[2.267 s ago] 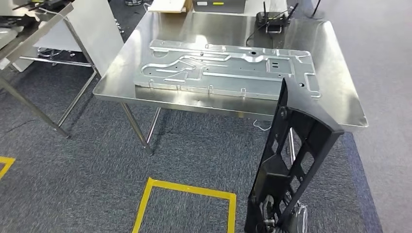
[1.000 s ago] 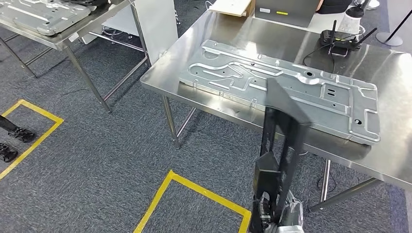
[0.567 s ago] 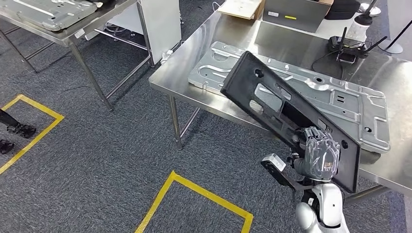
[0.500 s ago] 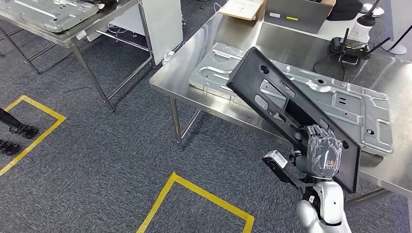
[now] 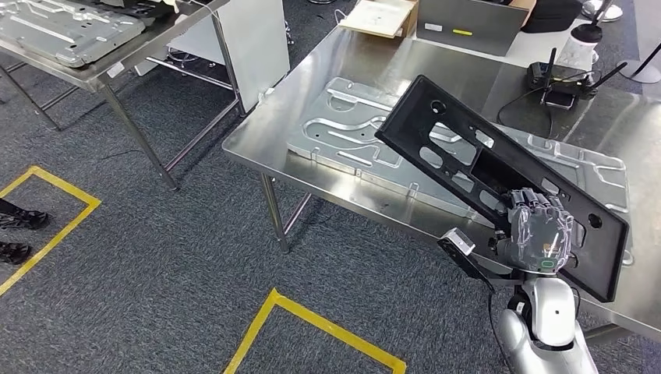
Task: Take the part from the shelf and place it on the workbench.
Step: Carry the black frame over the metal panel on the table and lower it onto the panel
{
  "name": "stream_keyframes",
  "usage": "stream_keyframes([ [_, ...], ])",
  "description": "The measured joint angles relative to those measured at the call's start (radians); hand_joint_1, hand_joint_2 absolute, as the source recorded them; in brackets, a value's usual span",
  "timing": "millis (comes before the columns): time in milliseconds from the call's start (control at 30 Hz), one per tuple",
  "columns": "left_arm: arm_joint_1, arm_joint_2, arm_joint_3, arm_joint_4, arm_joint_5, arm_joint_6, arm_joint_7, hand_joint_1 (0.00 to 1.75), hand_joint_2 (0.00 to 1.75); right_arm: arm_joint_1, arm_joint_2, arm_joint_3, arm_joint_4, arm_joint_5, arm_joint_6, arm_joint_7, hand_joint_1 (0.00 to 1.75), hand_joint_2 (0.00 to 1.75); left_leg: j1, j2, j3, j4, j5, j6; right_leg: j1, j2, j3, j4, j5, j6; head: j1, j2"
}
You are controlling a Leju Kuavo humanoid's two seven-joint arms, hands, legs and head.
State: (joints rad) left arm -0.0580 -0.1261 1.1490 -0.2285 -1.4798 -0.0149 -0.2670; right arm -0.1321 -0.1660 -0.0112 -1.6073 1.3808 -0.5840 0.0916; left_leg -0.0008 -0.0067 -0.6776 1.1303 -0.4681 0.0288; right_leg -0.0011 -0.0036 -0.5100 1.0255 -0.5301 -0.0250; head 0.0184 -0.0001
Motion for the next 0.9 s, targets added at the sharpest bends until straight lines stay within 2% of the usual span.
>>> stream_keyframes([
  [67, -0.001, 0.004, 0.000, 0.000, -0.002, -0.003, 0.000, 0.00, 1.75, -0.013, -0.013, 0.000, 0.009, 0.006, 0.015, 0.007, 1.75, 1.75, -0.009, 0.000, 0.023, -0.078, 0.047, 0.015, 0.001, 0.001, 0.013, -0.004, -0.015, 0.010, -0.001, 0.000],
  [133, -0.001, 0.005, -0.001, 0.000, -0.004, -0.004, -0.001, 0.00, 1.75, -0.021, -0.026, 0.000, 0.019, 0.012, 0.029, 0.012, 1.75, 1.75, -0.011, -0.002, 0.037, -0.097, 0.045, 0.021, 0.001, 0.003, 0.022, -0.003, -0.014, 0.022, -0.002, 0.000],
  [200, 0.000, 0.005, -0.002, 0.000, -0.007, -0.005, -0.001, 0.00, 1.75, -0.030, -0.042, 0.000, 0.028, 0.017, 0.042, 0.013, 1.75, 1.75, -0.007, -0.004, 0.061, -0.117, 0.047, 0.029, -0.001, 0.003, 0.014, 0.034, -0.008, 0.031, -0.001, 0.000],
  [267, -0.002, 0.006, -0.004, 0.000, -0.009, -0.005, -0.002, 0.00, 1.75, -0.041, -0.057, 0.000, 0.036, 0.021, 0.053, 0.015, 1.75, 1.75, -0.003, -0.004, 0.085, -0.130, 0.041, 0.035, -0.006, 0.004, -0.042, 0.126, -0.028, 0.040, -0.001, 0.000],
  [333, -0.004, 0.006, -0.007, 0.000, -0.010, -0.006, -0.002, 0.00, 1.75, -0.048, -0.069, 0.000, 0.044, 0.025, 0.062, 0.016, 1.75, 1.75, -0.001, -0.006, 0.099, -0.132, 0.027, 0.038, -0.011, 0.004, -0.120, 0.227, -0.079, 0.051, -0.001, 0.000],
  [367, -0.004, 0.006, -0.007, 0.000, -0.010, -0.006, -0.002, 0.00, 1.75, -0.049, -0.073, 0.000, 0.048, 0.030, 0.069, 0.016, 1.75, 1.75, 0.000, -0.008, 0.109, -0.132, 0.018, 0.036, -0.015, 0.004, -0.150, 0.252, -0.099, 0.056, -0.001, 0.000],
  [400, -0.004, 0.006, -0.008, 0.000, -0.011, -0.006, -0.002, 0.00, 1.75, -0.049, -0.077, 0.001, 0.054, 0.036, 0.079, 0.018, 1.75, 1.75, 0.001, -0.010, 0.121, -0.132, 0.009, 0.034, -0.019, 0.003, -0.166, 0.250, -0.102, 0.059, -0.001, 0.000],
  [433, -0.003, 0.006, -0.009, 0.000, -0.011, -0.007, -0.002, 0.00, 1.75, -0.052, -0.081, 0.002, 0.062, 0.043, 0.090, 0.020, 1.75, 1.75, 0.002, -0.011, 0.136, -0.132, -0.002, 0.031, -0.023, 0.003, -0.168, 0.217, -0.081, 0.063, -0.001, 0.000],
  [500, -0.002, 0.006, -0.012, 0.000, -0.014, -0.008, -0.003, 0.00, 1.75, -0.062, -0.092, 0.006, 0.086, 0.052, 0.112, 0.024, 1.75, 1.75, 0.004, -0.013, 0.165, -0.129, -0.026, 0.022, -0.030, 0.002, -0.147, 0.099, 0.022, 0.067, -0.001, 0.000],
  [567, -0.003, 0.006, -0.016, 0.001, -0.017, -0.010, -0.005, 0.00, 1.75, -0.079, -0.101, 0.011, 0.118, 0.056, 0.132, 0.026, 1.75, 1.75, 0.004, -0.015, 0.177, -0.126, -0.046, 0.008, -0.027, 0.000, -0.131, 0.023, 0.090, 0.060, -0.001, 0.000],
  [600, -0.004, 0.006, -0.018, 0.001, -0.018, -0.010, -0.005, 0.00, 1.75, -0.086, -0.104, 0.014, 0.133, 0.058, 0.140, 0.026, 1.75, 1.75, 0.003, -0.016, 0.180, -0.122, -0.053, 0.001, -0.024, 0.000, -0.130, 0.016, 0.096, 0.053, 0.000, 0.000],
  [633, -0.005, 0.006, -0.019, 0.001, -0.018, -0.010, -0.006, 0.00, 1.75, -0.092, -0.107, 0.017, 0.147, 0.059, 0.146, 0.027, 1.75, 1.75, 0.003, -0.017, 0.180, -0.120, -0.056, -0.006, -0.021, 0.001, -0.126, 0.016, 0.090, 0.044, 0.000, 0.000],
  [700, -0.009, 0.007, -0.021, 0.001, -0.018, -0.010, -0.006, 0.00, 1.75, -0.103, -0.113, 0.022, 0.168, 0.062, 0.151, 0.027, 1.75, 1.75, 0.005, -0.012, 0.170, -0.084, -0.053, -0.015, -0.023, 0.002, -0.112, 0.011, 0.087, 0.028, 0.001, 0.000],
  [733, -0.011, 0.007, -0.022, 0.001, -0.018, -0.011, -0.006, 0.00, 1.75, -0.110, -0.114, 0.025, 0.177, 0.062, 0.151, 0.027, 1.75, 1.75, 0.005, -0.009, 0.147, -0.042, -0.052, -0.018, -0.024, 0.001, -0.103, 0.009, 0.082, 0.021, 0.000, 0.000],
  [767, -0.012, 0.008, -0.022, 0.001, -0.018, -0.011, -0.006, 0.00, 1.75, -0.115, -0.114, 0.027, 0.185, 0.062, 0.151, 0.027, 1.75, 1.75, 0.006, -0.006, 0.110, 0.016, -0.060, -0.021, -0.024, 0.000, -0.093, 0.007, 0.076, 0.014, 0.000, 0.000],
  [833, -0.013, 0.008, -0.023, 0.001, -0.018, -0.011, -0.006, 0.00, 1.75, -0.120, -0.115, 0.032, 0.204, 0.058, 0.154, 0.027, 1.75, 1.75, 0.007, -0.003, 0.023, 0.136, -0.108, -0.026, -0.020, 0.000, -0.075, 0.006, 0.060, 0.006, 0.000, 0.000],
  [867, -0.011, 0.008, -0.023, 0.002, -0.018, -0.011, -0.005, 0.00, 1.75, -0.120, -0.114, 0.034, 0.214, 0.053, 0.156, 0.026, 1.75, 1.75, 0.008, -0.002, -0.012, 0.171, -0.133, -0.027, -0.018, 0.000, -0.064, 0.006, 0.050, 0.006, 0.000, 0.000],
  [900, -0.009, 0.008, -0.023, 0.002, -0.018, -0.011, -0.004, 0.00, 1.75, -0.118, -0.114, 0.037, 0.223, 0.048, 0.158, 0.026, 1.75, 1.75, 0.007, -0.002, -0.033, 0.176, -0.143, -0.026, -0.017, 0.000, -0.051, 0.006, 0.040, 0.005, 0.000, 0.000],
])
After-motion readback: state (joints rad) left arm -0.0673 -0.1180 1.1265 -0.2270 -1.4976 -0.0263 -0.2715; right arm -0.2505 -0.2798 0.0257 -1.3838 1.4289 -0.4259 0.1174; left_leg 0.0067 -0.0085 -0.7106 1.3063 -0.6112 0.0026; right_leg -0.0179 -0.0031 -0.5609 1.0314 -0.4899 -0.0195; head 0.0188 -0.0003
